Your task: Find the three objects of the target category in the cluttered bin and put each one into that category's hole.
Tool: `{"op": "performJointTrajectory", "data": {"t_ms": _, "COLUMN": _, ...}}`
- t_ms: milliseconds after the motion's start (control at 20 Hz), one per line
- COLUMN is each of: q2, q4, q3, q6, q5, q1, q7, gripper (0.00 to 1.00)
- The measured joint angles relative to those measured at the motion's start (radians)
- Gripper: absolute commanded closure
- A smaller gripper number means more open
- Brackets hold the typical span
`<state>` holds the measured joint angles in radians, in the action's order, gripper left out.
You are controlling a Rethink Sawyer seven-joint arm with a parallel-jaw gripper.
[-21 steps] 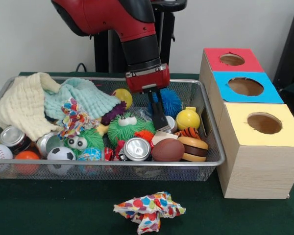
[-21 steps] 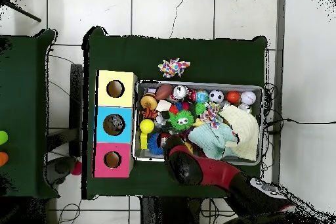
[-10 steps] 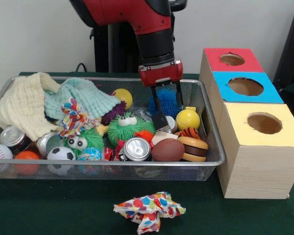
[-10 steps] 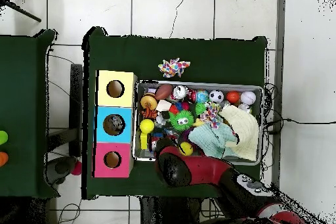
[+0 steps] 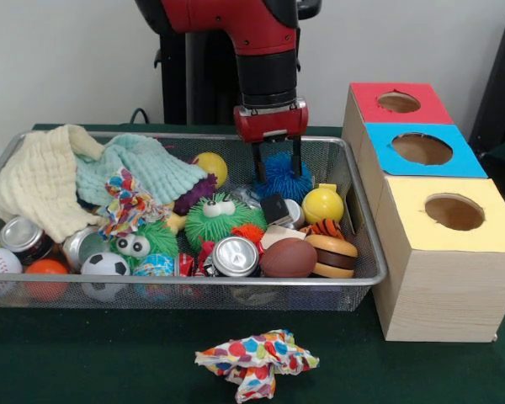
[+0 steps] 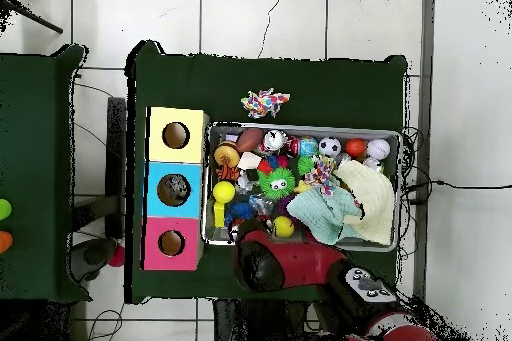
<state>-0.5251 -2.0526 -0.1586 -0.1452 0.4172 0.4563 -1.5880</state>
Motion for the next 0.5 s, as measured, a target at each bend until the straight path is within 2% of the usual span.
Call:
{"op": "performJointTrajectory", "data": {"t_ms": 200, "q2": -0.019, "q4": 0.0, "q3": 0.021, "q6": 0.033, "q5": 0.001, "q1": -0.012, "q7": 0.0, "gripper": 0.0}}
{"op": "performJointTrajectory", "data": {"t_ms": 500, "q2": -0.069, "q4": 0.0, "q3": 0.027, "q6": 0.087, "q5": 0.002, "q1": 0.009, "q7": 0.0, "gripper": 0.0}}
